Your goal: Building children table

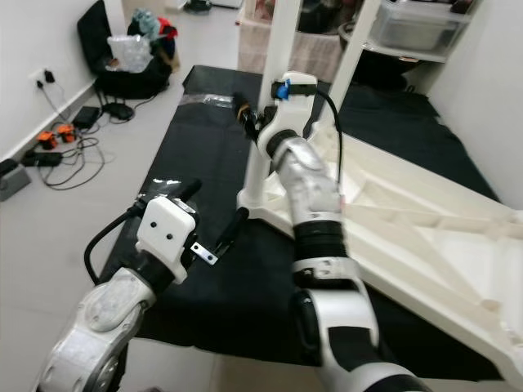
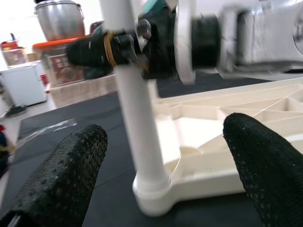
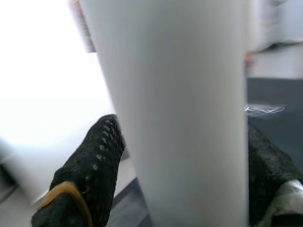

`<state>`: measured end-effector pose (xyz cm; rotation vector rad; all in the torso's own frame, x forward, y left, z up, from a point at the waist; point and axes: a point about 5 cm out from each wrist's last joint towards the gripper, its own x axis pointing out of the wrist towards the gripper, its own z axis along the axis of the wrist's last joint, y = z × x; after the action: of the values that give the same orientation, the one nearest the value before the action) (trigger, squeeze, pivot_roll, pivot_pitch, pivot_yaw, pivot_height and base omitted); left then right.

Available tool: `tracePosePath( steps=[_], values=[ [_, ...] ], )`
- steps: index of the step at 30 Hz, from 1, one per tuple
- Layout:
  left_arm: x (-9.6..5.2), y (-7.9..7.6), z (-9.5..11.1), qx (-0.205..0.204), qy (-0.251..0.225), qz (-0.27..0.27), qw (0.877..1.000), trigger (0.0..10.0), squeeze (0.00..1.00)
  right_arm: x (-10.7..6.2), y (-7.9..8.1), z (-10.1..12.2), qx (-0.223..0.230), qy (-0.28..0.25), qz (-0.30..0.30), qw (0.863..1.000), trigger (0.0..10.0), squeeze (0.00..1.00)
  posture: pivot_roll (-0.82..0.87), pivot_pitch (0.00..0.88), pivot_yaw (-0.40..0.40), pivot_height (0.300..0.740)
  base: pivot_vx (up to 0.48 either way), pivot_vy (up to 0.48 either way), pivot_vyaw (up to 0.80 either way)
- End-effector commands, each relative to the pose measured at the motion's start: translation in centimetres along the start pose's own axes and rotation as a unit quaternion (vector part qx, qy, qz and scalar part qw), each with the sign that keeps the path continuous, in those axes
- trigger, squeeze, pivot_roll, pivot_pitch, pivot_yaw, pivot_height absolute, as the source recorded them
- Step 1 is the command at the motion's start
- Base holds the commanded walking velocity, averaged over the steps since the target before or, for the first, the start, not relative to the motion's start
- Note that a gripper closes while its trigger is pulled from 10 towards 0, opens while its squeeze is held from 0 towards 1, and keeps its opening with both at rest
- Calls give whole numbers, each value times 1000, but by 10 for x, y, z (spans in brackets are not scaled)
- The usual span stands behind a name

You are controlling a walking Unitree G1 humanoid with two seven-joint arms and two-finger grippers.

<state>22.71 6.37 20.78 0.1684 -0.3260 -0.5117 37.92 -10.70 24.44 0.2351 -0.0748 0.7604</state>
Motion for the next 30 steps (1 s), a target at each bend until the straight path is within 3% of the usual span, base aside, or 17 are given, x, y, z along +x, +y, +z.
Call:
tracePosePath(
  steps=[1, 2, 7, 12, 13, 17, 19, 20, 23, 24, 29, 30],
  values=[
    [1, -4, 0, 0, -1, -6, 1000, 10000, 0, -2, 14, -15, 13, 24, 117, 993, 10000, 0, 91, 27, -113, 740, 0, 0, 0],
    [1, -4, 0, 0, -1, -6, 1000, 10000, 0, -5, 13, -17, 10, 25, 148, 989, 10000, 0, 102, 32, -119, 740, 0, 0, 0],
    [0, -3, 0, 0, 0, -3, 1000, 10000, 0, 3, 11, -21, 18, 27, 162, 986, 10000, 0, 107, 35, -122, 740, 0, 0, 0],
    [-1, -2, 0, 0, 1, -1, 1000, 10000, 0, 13, 19, -23, 47, 8, 196, 979, 10000, 0, 108, 37, -122, 740, 0, 0, 0],
    [-1, -2, 0, 0, 1, -1, 1000, 10000, 0, 16, 21, -26, 49, 13, 200, 978, 0, 0, 116, 48, -123, 740, 0, 0, 0],
    [-1, -3, 1, 0, 1, -1, 1000, 10000, 0, 19, 23, -30, 47, 21, 198, 979, 0, 0, 118, 48, -126, 740, 0, 0, 0],
    [-2, -2, 1, 1, 3, 1, 1000, 10000, 0, 19, 12, -31, 30, 17, 121, 992, 0, 0, 114, 51, -126, 740, 0, 0, 0],
    [-2, -2, 1, 1, 3, 1, 1000, 10000, 0, 19, 12, -31, 30, 17, 121, 992, 0, 0, 114, 51, -126, 740, 0, 0, 0],
    [-2, -2, 0, 1, 3, 1, 1000, 10000, 0, 17, -7, -30, 1, 8, -14, 1000, 0, 0, 108, 52, -124, 740, 0, 0, 0],
    [-2, -2, 0, 0, 3, 1, 1000, 10000, 0, 15, -15, -29, -12, 13, -83, 996, 0, 0, 101, 51, -119, 740, 0, 0, 0],
    [-2, -2, 0, 0, 3, 1, 1000, 10000, 0, 14, -20, -29, -22, 16, -128, 991, 0, 0, 101, 51, -119, 740, 0, 0, 0],
    [-1, -2, 0, -1, 3, -1, 1000, 10000, 0, 6, -32, -30, -40, 27, -238, 970, 0, 0, 90, 50, -114, 740, 0, 0, 0]
  ],
)
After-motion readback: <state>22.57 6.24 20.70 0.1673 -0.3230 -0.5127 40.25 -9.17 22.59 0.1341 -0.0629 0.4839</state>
